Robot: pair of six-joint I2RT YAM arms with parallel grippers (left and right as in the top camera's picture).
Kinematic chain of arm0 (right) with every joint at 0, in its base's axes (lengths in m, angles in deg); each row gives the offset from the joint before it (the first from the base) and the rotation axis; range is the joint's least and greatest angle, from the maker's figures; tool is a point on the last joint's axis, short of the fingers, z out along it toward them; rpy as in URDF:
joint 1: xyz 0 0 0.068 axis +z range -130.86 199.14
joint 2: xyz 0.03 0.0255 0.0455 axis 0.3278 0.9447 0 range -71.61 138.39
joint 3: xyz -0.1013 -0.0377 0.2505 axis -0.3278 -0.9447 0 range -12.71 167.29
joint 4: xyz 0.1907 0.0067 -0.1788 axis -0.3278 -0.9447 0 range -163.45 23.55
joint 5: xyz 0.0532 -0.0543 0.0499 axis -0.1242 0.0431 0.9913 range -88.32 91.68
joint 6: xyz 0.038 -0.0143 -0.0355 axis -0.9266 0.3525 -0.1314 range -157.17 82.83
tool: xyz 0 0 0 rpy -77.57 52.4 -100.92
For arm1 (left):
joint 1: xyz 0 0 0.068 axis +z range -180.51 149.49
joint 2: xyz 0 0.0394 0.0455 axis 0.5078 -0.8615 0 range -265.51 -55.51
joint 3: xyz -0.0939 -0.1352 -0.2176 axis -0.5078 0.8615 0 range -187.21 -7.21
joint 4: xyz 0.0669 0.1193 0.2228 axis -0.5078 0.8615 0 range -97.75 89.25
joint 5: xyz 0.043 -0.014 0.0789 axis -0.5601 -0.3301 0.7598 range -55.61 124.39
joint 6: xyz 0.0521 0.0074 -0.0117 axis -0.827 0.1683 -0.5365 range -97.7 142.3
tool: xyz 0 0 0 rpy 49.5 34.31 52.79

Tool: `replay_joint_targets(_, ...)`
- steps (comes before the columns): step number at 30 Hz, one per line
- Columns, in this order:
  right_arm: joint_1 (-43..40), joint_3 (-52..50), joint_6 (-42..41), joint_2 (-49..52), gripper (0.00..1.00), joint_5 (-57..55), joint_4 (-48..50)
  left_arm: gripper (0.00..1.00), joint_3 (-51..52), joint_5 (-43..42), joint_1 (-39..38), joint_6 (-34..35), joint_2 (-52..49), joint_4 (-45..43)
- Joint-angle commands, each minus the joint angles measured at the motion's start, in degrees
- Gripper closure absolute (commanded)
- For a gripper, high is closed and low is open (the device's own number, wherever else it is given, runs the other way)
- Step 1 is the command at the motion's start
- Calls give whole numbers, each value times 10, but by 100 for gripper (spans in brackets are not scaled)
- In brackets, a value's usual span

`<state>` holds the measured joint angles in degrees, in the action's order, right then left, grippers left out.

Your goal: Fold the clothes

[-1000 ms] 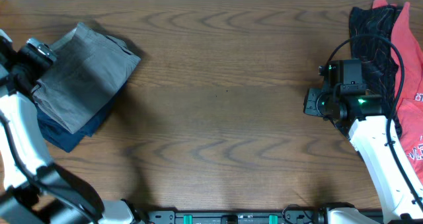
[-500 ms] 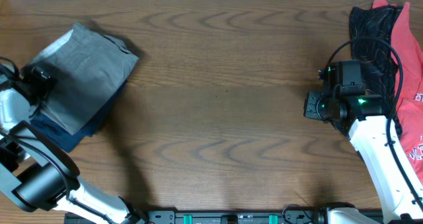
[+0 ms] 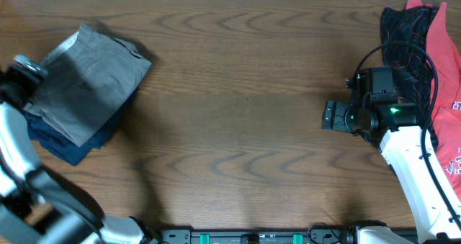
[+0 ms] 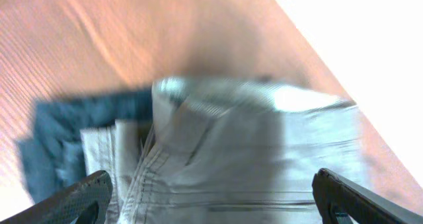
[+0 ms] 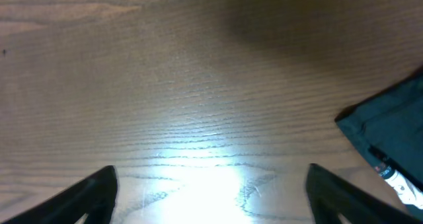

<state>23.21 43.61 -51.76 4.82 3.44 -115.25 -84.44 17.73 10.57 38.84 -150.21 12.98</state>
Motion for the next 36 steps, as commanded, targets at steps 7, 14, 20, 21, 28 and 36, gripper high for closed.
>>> replay_joint_targets(7,-7,9,1,-5,1,21,13,2,-8,-23,-88,-21,124,68)
replay_joint_targets(14,-7,9,40,-3,1,28,47,2,-7,-9,-256,-71,105,262)
replay_joint_targets(20,-7,9,40,0,1,35,-10,2,-4,30,-345,-71,81,473)
replay_joint_targets(21,-7,9,39,0,1,40,-32,2,-2,30,-355,-71,79,502)
replay_joint_targets(28,-7,9,16,0,1,63,-151,2,2,39,-395,-71,84,623)
replay_joint_targets(36,-6,-22,-1,-45,1,75,-175,2,43,69,-443,-82,205,607)
